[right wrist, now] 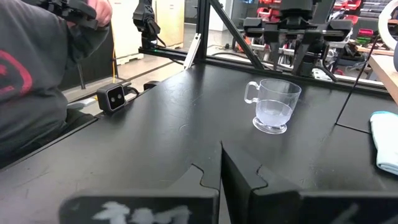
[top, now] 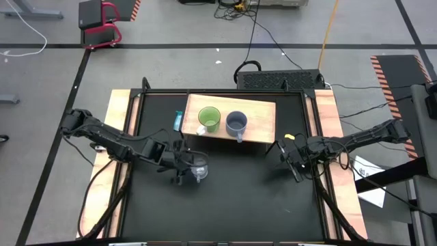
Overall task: Stack small to large cups/mugs on shelf
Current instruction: Put the transparent cup on the shelf
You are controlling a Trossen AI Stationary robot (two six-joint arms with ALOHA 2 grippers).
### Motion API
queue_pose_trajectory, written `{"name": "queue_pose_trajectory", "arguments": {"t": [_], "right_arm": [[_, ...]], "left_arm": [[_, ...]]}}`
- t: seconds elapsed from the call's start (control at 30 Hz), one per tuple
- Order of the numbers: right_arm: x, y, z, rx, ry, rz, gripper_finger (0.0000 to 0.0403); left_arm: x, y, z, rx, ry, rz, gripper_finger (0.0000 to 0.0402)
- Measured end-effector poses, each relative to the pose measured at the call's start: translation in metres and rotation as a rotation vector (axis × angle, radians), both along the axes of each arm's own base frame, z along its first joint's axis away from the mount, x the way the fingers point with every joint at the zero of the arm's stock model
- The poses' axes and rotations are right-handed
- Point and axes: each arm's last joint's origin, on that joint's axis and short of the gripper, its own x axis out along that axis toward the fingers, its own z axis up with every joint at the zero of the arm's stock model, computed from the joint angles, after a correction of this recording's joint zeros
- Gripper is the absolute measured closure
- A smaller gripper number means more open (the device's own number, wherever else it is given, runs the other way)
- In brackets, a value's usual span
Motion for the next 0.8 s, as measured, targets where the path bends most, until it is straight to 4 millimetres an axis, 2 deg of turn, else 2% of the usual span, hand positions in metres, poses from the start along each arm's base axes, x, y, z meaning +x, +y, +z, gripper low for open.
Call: {"name": "queue_pose_trajectory", "arguments": {"t": [0.3,0.63,0.8], "right_arm": [[0.000,0.000,0.000,-0.001,0.000,0.000,0.0403],[0.000,0.000,0.000,-0.002,-0.005,0.000,0.0403],[0.000,0.000,0.000,-0.002,-0.005,0.000,0.0403]], "left_arm": [[0.001,-0.006,0.003,-0.039,-0.006,-0.139,0.0250],[0.007,-0.012,0.008,-0.072,-0.087,-0.227,0.0250],[0.006,-0.017,0.005,-0.083,-0.092,-0.273,0.0250]]}}
